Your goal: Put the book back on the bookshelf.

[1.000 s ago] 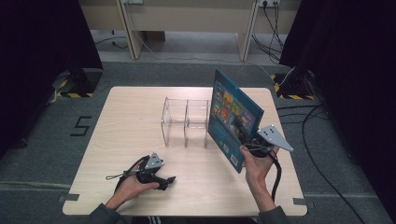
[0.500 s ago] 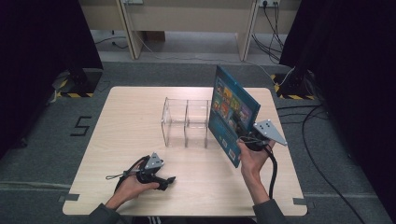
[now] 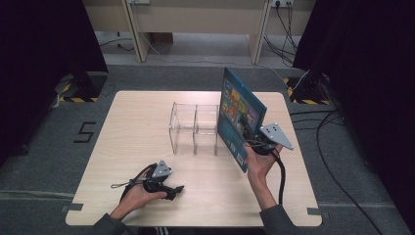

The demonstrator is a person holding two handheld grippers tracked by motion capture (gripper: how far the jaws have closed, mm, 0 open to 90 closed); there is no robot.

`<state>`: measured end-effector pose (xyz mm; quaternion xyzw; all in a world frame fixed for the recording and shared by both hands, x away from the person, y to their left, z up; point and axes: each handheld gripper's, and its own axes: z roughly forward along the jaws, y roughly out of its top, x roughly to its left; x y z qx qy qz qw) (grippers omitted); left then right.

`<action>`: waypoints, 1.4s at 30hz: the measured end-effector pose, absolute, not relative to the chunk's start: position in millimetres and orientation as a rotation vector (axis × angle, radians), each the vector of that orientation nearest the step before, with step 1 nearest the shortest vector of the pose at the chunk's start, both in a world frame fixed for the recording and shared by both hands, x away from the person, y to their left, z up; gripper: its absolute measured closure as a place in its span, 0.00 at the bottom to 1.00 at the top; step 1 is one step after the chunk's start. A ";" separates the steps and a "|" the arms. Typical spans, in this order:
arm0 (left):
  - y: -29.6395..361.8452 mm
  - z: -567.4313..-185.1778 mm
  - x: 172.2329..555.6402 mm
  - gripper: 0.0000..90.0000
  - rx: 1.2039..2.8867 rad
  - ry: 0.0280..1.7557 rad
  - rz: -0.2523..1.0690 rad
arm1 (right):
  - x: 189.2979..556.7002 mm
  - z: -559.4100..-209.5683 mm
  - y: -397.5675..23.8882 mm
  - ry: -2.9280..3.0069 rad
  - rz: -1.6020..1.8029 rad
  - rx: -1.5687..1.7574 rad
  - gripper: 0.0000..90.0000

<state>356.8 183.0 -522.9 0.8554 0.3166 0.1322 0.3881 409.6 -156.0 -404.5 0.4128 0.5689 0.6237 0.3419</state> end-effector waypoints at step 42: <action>182.2 -523.1 355.6 0.14 2.177 0.798 0.335 | 397.5 -412.5 -167.3 1.515 1.594 1.108 0.78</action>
